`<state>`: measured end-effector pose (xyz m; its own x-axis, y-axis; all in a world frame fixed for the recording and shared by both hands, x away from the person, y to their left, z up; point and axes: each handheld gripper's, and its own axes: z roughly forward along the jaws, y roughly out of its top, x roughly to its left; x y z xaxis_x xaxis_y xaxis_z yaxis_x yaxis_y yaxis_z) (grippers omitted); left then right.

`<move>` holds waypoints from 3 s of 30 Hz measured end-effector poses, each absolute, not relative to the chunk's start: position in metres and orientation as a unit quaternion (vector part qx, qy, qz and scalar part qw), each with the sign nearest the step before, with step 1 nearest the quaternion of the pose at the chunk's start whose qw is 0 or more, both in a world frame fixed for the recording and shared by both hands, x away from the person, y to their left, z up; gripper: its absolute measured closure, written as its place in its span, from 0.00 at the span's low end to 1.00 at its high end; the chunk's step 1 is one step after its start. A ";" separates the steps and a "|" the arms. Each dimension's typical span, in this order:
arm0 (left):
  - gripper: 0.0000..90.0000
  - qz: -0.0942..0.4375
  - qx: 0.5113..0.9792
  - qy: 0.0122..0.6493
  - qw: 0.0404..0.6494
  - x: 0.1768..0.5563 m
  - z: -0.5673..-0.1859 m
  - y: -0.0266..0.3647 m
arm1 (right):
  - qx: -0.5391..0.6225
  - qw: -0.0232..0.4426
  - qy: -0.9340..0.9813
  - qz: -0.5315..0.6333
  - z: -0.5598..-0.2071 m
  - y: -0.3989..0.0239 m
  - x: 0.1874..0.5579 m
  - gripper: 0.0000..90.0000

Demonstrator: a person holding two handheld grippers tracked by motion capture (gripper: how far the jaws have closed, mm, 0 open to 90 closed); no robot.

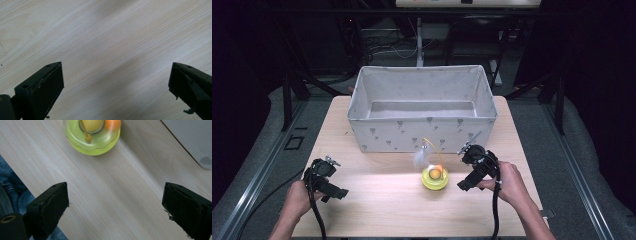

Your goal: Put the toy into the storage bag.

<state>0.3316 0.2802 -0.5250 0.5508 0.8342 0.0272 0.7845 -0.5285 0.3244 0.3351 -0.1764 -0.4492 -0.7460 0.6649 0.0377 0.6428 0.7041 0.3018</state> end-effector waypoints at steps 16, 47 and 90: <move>0.00 0.085 0.872 0.461 0.143 0.331 -0.526 0.280 | 0.309 0.048 0.935 0.168 -0.432 -0.141 0.348 0.00; 0.00 0.077 0.878 0.457 0.123 0.331 -0.529 0.278 | 0.239 0.046 0.962 0.122 -0.419 -0.100 0.365 0.82; 0.00 0.076 0.880 0.454 0.115 0.330 -0.531 0.274 | 0.207 0.067 0.968 0.126 -0.373 -0.099 0.368 0.98</move>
